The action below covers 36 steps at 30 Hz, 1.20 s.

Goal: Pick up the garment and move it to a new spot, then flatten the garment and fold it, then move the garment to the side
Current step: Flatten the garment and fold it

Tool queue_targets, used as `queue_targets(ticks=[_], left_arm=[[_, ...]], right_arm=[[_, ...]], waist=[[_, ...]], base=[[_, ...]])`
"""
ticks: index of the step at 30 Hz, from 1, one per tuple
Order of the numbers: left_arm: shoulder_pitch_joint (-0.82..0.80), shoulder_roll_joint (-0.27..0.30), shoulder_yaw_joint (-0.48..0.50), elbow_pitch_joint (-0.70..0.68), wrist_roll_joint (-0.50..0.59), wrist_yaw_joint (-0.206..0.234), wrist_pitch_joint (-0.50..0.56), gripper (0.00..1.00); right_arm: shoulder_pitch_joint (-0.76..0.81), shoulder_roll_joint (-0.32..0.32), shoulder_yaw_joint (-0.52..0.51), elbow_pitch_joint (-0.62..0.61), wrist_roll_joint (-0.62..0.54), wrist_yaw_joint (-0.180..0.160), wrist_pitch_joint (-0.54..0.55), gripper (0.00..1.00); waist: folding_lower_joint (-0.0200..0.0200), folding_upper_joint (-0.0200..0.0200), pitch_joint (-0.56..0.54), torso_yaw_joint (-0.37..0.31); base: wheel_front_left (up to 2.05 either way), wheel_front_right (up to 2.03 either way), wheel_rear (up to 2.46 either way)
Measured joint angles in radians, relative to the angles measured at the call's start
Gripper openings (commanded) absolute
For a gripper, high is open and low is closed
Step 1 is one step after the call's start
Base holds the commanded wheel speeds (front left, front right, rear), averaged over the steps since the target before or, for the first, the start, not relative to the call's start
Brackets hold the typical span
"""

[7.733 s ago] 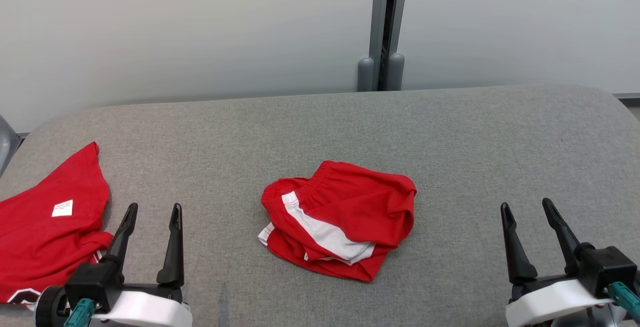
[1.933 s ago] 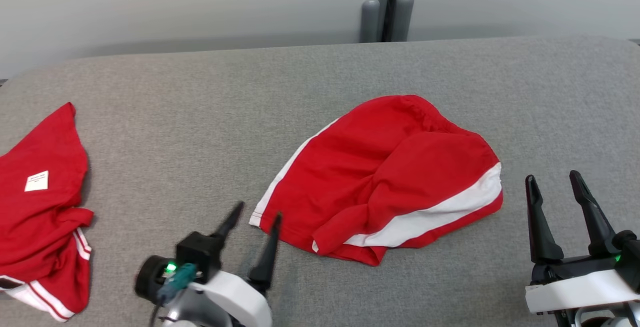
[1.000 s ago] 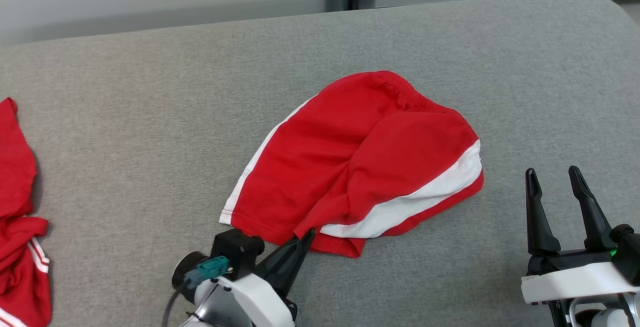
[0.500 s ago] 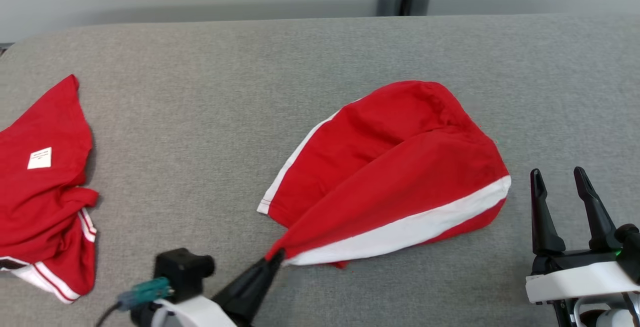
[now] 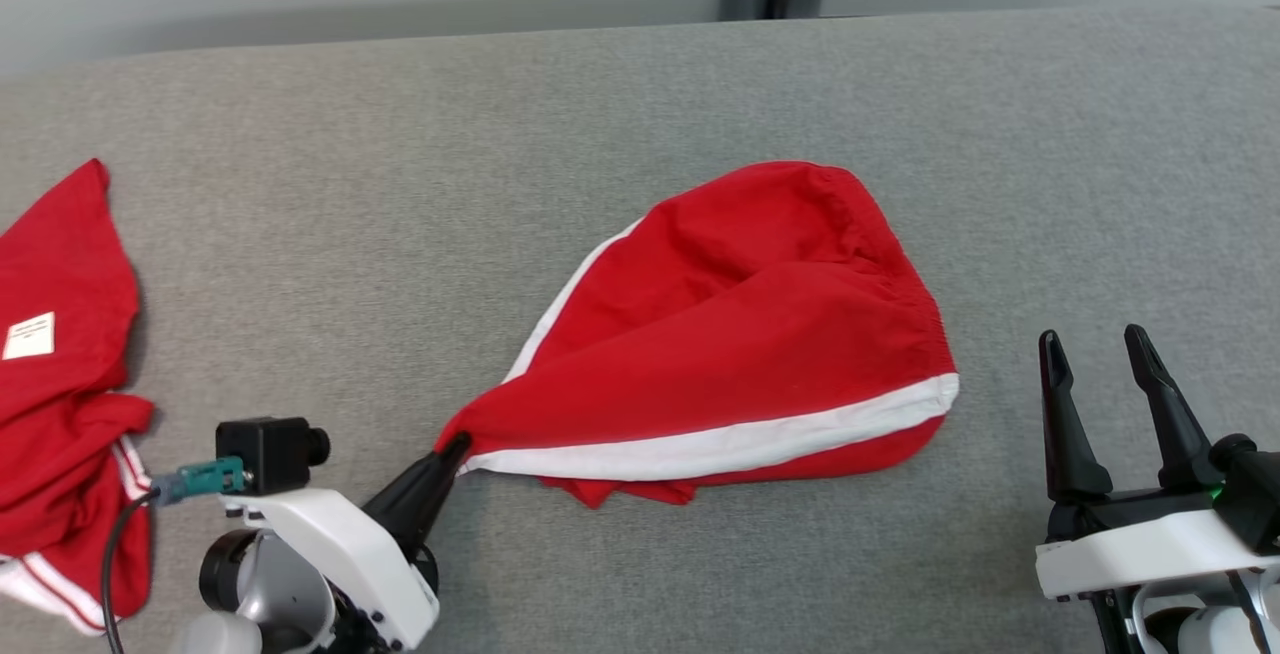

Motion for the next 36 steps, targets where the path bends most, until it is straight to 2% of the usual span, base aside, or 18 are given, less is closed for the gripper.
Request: queue_targets(ticks=[5,6,7,8,9,17,25,31,36], left_arm=[[-0.081,-0.002,0.008,0.171,-0.013,-0.022,-0.002,0.0],[-0.096,-0.006,0.011,0.198,-0.014,-0.026,-0.007,0.05],[-0.108,-0.013,0.013,0.221,-0.017,-0.03,-0.016,0.45],[-0.119,-0.016,0.013,0.241,-0.015,-0.03,-0.025,0.45],[-0.13,-0.014,0.011,0.26,-0.003,-0.03,-0.034,1.0],[-0.175,-0.015,0.054,0.305,0.118,0.023,-0.276,1.0],[-0.156,-0.034,0.088,0.197,0.24,0.117,-0.528,1.0],[-0.081,-0.036,0.084,0.06,0.346,0.193,-0.588,1.0],[-0.009,-0.031,0.06,-0.009,0.41,0.213,-0.6,1.0]], right_arm=[[-0.005,0.001,0.001,0.004,0.002,0.0,0.001,1.0],[-0.005,0.002,0.001,0.006,0.003,0.0,0.001,1.0],[-0.005,0.002,0.0,0.008,0.005,0.0,0.001,1.0],[-0.005,0.002,-0.001,0.009,0.007,0.0,0.001,1.0],[-0.005,0.002,0.0,0.01,0.009,0.0,0.001,1.0],[-0.025,0.006,-0.003,0.01,0.007,0.0,-0.008,1.0],[-0.03,0.003,-0.017,0.017,-0.036,0.0,-0.009,1.0],[-0.03,0.001,-0.007,0.024,-0.057,0.0,0.002,1.0],[-0.024,-0.001,0.001,0.035,-0.063,0.0,0.009,1.0]], waist=[[0.0,0.0,0.017,-0.036],[0.0,0.0,0.02,-0.041],[0.0,0.0,0.023,-0.044],[0.0,0.0,0.026,-0.046],[0.0,0.0,0.029,-0.048],[0.0,0.0,0.035,-0.033],[0.0,0.0,0.011,-0.006],[0.0,0.0,-0.019,0.011],[0.0,0.0,-0.051,0.019]], base=[[0.0,0.0,0.0],[0.0,0.0,0.0],[0.0,0.0,0.0],[0.0,0.0,0.0],[0.0,0.0,0.0],[0.0,0.0,0.0],[0.0,0.0,0.0],[0.0,0.0,0.0],[0.0,0.0,0.0]])
